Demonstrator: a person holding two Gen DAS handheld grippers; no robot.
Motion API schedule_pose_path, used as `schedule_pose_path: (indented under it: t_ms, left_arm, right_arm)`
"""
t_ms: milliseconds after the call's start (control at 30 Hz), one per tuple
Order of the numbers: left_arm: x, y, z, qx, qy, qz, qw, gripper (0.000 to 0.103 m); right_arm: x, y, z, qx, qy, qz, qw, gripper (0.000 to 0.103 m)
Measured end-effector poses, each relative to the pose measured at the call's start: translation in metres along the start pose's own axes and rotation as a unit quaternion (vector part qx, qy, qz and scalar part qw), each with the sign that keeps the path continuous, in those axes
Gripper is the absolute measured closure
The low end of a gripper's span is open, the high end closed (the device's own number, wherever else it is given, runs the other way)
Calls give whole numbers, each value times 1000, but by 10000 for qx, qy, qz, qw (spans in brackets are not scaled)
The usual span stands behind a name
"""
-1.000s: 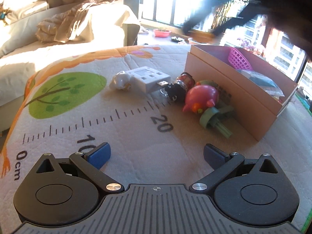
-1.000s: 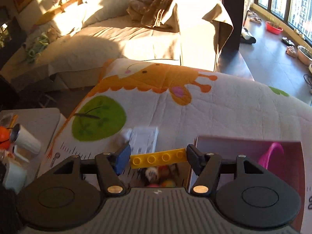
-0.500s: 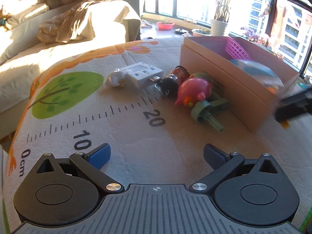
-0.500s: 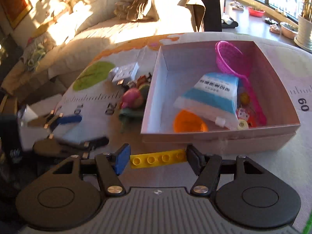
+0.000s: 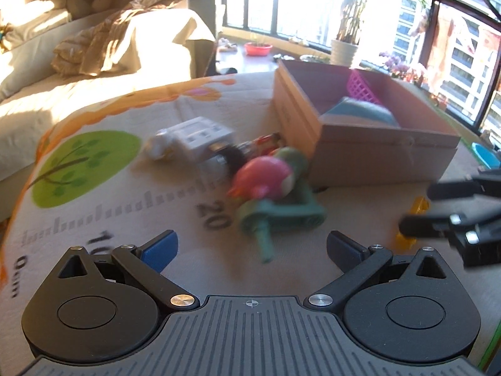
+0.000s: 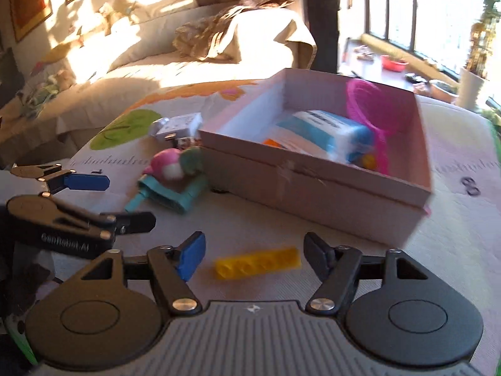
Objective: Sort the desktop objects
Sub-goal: 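Grasp the yellow Lego brick with the right tool and lift it, then grasp the green toy with the left tool while the right tool holds the Lego brick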
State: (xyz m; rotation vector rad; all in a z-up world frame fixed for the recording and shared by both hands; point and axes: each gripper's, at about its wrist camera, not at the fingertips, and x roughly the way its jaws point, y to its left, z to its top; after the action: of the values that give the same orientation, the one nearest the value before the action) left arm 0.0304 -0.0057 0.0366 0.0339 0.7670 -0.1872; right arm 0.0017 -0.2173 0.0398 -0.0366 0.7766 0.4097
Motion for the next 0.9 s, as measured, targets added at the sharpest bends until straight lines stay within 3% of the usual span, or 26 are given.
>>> schedule_pose_path:
  t_ms: [233,333,533,700,800,900]
  left_arm:
    - [22,-16,9,113,92,159,9998,0]
    - [21,-12,5,171,125,183,9996,11]
    - [6,7,-8,445,-7,409,9982,9]
    - [-4,10,-7,485,-141,-42,9987,9]
    - [3,0,-2,576,-212,55,9981,10]
    - [15,-4,2,607,-141,279,9977,25]
  right_arm:
    - [-4,-17,-23,494,-365,-493,9969,14]
    - [1,-21,-29,628,-289,-455,9966,12]
    - [4,-14,-32,511,-326,-411,9973,4]
    - [6,-6,-35,400,-337,-500,9974,0]
    - [6,-3,-36,336,-317,-531,9975,0]
    - [4,0,-39,253,-305,-523,9978,0]
